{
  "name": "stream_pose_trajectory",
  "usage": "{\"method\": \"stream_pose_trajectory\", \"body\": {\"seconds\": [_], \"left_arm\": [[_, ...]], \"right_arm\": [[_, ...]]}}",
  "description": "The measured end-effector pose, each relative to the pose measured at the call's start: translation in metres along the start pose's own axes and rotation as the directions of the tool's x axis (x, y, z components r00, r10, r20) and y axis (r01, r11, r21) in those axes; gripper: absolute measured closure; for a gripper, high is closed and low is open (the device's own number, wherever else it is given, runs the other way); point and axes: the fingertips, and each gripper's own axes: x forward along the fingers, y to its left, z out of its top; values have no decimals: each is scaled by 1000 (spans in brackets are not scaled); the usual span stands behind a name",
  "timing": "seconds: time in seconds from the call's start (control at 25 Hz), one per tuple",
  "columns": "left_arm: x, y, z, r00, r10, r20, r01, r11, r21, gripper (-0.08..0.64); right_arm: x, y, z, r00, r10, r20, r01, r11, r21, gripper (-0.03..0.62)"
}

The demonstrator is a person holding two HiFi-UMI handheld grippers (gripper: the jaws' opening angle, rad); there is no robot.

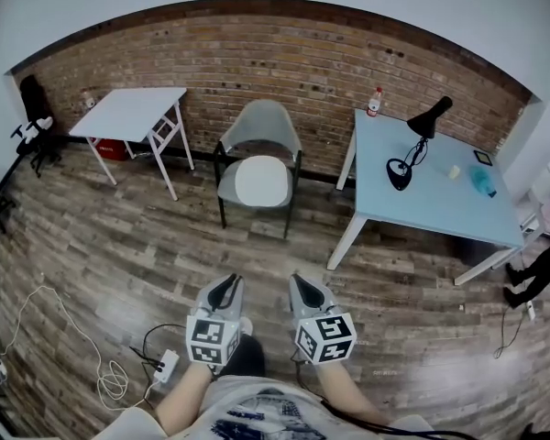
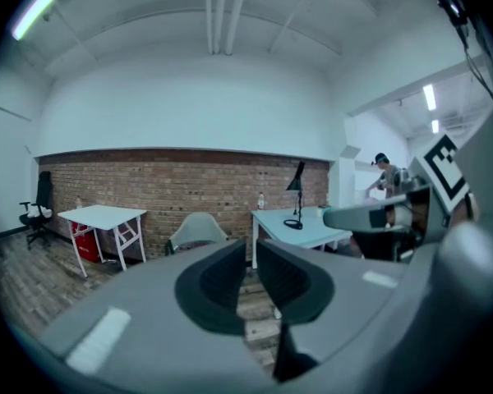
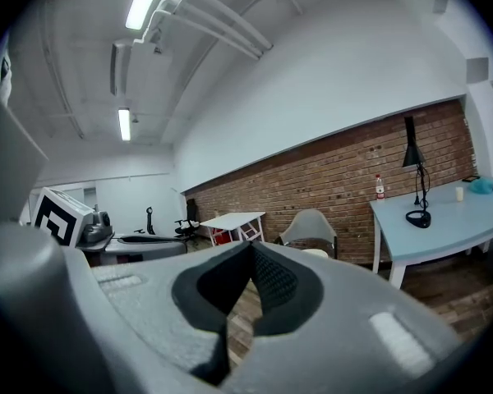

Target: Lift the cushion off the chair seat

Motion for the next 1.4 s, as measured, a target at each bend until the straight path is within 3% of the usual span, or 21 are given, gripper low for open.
{"method": "stream_pose_trajectory", "body": {"seconds": [0.6,0.88,1.4], "left_arm": [[173,163,36,997,-64,-31,64,998,-7,528],[222,237,41,997,-60,-44,59,998,-28,528],[293,274,25,991,-75,-108,68,995,-69,528]], "right_arm": [[225,-43,42,998,-47,-43,48,999,25,594],[303,-50,51,996,-65,-62,67,997,29,594],[376,-92,48,989,-79,-123,86,995,52,594]]}}
